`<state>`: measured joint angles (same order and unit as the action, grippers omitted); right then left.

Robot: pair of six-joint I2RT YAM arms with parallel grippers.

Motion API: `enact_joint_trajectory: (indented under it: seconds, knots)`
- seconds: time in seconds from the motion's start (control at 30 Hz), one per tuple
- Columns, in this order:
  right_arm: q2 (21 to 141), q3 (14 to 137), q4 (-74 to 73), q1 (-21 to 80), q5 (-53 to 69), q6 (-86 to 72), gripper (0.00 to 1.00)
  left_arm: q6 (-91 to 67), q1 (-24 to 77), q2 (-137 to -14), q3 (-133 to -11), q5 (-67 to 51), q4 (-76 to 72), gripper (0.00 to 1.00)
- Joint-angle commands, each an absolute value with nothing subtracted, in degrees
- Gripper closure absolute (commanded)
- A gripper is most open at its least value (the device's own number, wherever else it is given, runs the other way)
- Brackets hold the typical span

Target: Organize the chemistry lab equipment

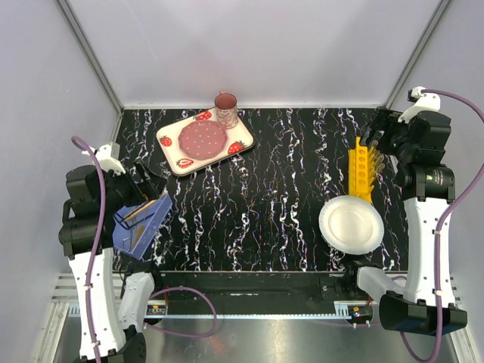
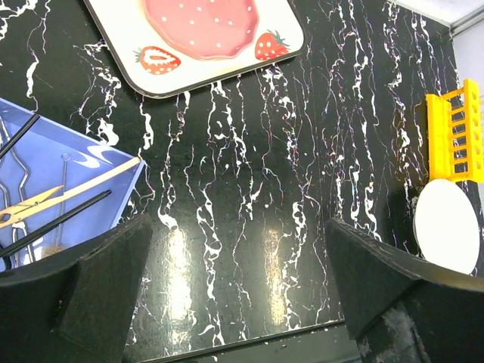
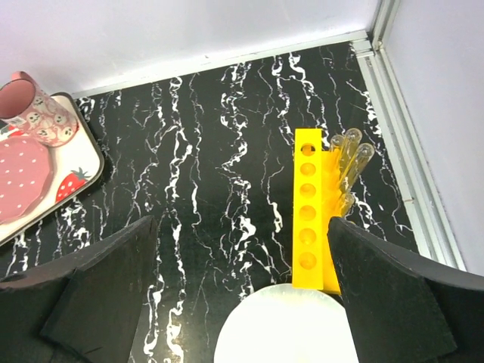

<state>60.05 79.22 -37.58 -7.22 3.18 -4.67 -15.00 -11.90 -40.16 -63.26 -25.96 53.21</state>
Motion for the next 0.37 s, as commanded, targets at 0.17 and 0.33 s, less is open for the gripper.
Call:
enact_joint_trajectory:
  seconds: [0.17, 0.33]
  knots:
    - [59.33, 82.71, -37.53, -8.17, 5.98, -6.33, 0.00, -16.70, -12.13, -40.60, -65.21, -28.39, 53.08, 0.01]
    - [58.89, 81.47, -37.09, -8.26, 6.85, -5.80, 0.00, -16.79, -12.13, -41.40, -66.45, -28.48, 54.05, 0.01]
